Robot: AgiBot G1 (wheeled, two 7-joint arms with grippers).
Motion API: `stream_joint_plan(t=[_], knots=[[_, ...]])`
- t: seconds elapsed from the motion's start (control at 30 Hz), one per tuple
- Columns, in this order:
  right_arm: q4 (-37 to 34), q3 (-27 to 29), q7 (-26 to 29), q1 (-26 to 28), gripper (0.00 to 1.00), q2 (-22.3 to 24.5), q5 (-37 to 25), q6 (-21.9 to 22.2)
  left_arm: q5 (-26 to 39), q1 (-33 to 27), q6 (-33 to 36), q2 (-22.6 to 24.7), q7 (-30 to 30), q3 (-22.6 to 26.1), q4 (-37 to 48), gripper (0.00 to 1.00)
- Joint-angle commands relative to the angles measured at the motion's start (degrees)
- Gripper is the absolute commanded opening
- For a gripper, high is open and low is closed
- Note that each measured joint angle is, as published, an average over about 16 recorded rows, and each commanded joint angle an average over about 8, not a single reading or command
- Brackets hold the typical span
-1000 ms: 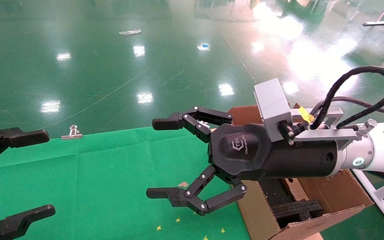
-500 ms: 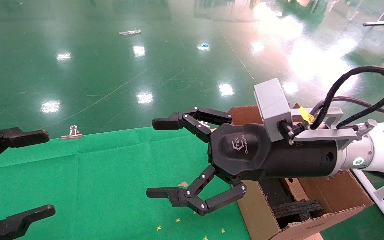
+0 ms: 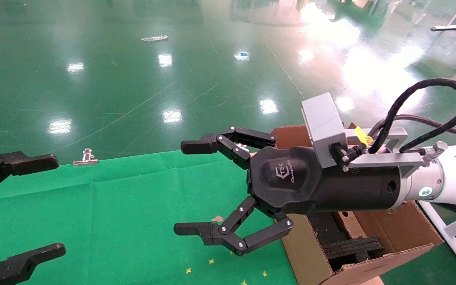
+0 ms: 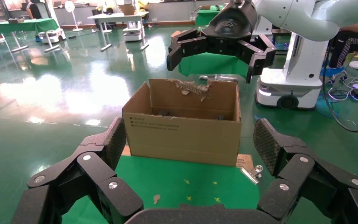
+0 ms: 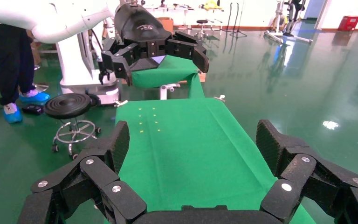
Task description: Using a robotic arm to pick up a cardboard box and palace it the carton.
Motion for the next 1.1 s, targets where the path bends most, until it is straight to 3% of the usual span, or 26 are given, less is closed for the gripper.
stream_joint_plan(t=[0.03, 1.1], knots=[[0.0, 0.0, 0.0, 0.0, 1.0, 0.0, 0.0, 0.0, 0.0, 0.0, 0.0, 0.0, 0.0, 0.0, 0.0, 1.0], [0.0, 0.0, 0.0, 0.0, 1.0, 0.0, 0.0, 0.0, 0.0, 0.0, 0.0, 0.0, 0.0, 0.0, 0.0, 1.0]])
